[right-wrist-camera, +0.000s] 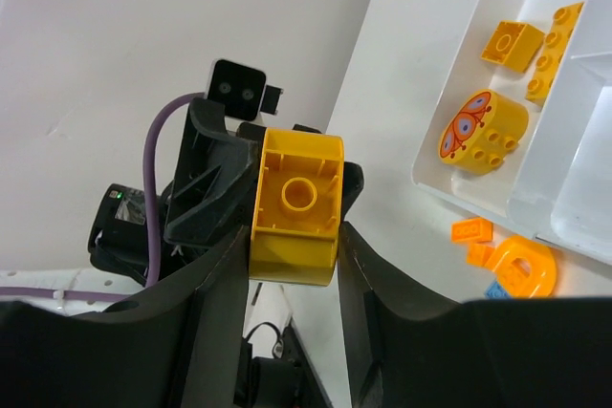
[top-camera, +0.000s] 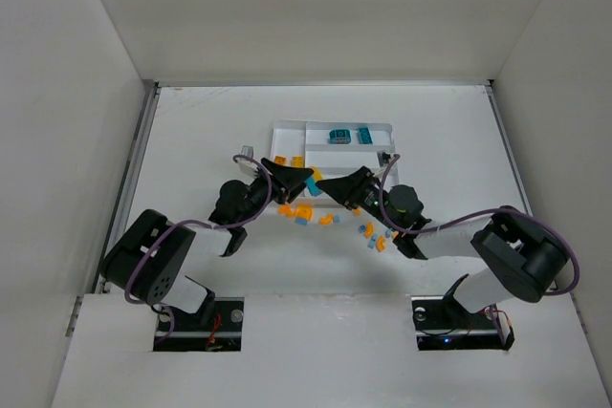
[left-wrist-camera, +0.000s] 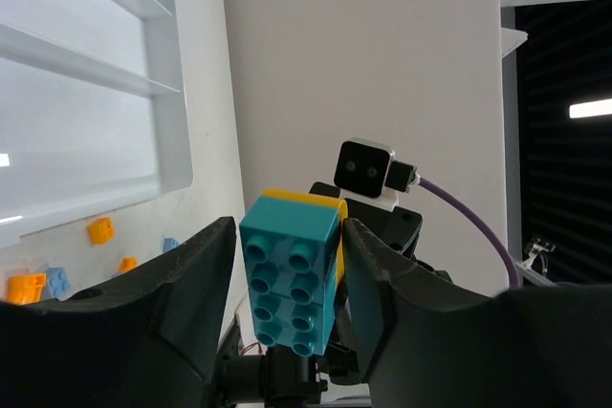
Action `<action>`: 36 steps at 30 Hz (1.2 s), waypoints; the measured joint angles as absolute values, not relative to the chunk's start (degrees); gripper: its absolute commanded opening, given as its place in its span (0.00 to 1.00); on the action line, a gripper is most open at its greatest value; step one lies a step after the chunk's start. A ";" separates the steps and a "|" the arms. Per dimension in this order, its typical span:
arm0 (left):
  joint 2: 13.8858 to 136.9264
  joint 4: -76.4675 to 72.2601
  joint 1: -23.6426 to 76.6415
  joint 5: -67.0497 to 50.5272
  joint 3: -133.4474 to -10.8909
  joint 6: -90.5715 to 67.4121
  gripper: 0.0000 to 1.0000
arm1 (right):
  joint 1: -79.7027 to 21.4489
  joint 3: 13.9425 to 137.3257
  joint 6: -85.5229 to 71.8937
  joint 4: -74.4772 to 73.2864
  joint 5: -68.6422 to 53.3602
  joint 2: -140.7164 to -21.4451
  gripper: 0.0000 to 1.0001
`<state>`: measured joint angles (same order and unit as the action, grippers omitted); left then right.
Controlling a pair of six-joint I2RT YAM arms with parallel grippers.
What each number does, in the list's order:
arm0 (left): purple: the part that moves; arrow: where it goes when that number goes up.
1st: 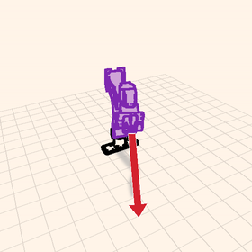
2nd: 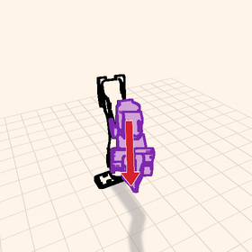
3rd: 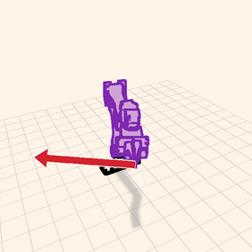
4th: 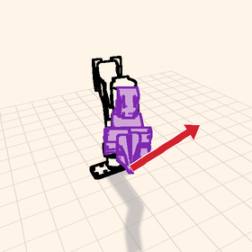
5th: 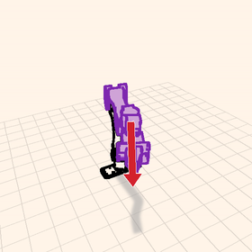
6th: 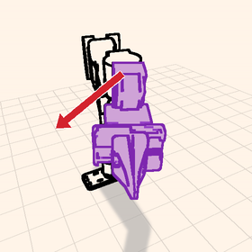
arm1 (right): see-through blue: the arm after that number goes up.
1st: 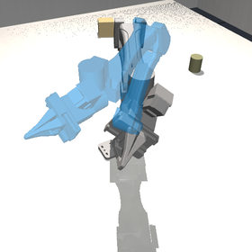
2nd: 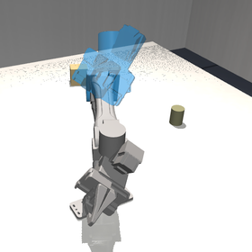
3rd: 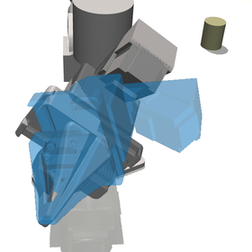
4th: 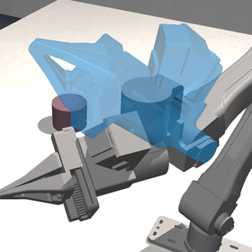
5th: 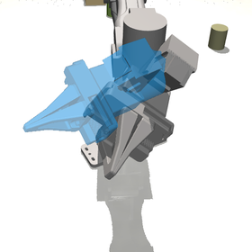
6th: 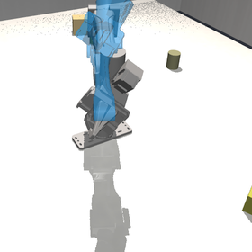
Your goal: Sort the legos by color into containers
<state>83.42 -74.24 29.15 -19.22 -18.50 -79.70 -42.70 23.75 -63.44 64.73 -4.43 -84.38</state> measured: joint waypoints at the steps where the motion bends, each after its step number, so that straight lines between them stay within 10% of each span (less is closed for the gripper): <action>1: 83.40 -74.22 29.17 -19.25 -18.44 -79.48 0.44 | -42.70 23.73 -63.42 64.73 -4.36 -84.44 0.36; 14: 82.08 -73.82 29.15 -18.98 -18.15 -77.89 0.55 | -42.04 23.73 -64.27 65.08 -4.32 -85.86 0.35; 36: 80.84 -70.94 29.28 -16.23 -17.10 -75.68 0.34 | -40.12 23.83 -76.84 76.34 -6.33 -95.46 0.33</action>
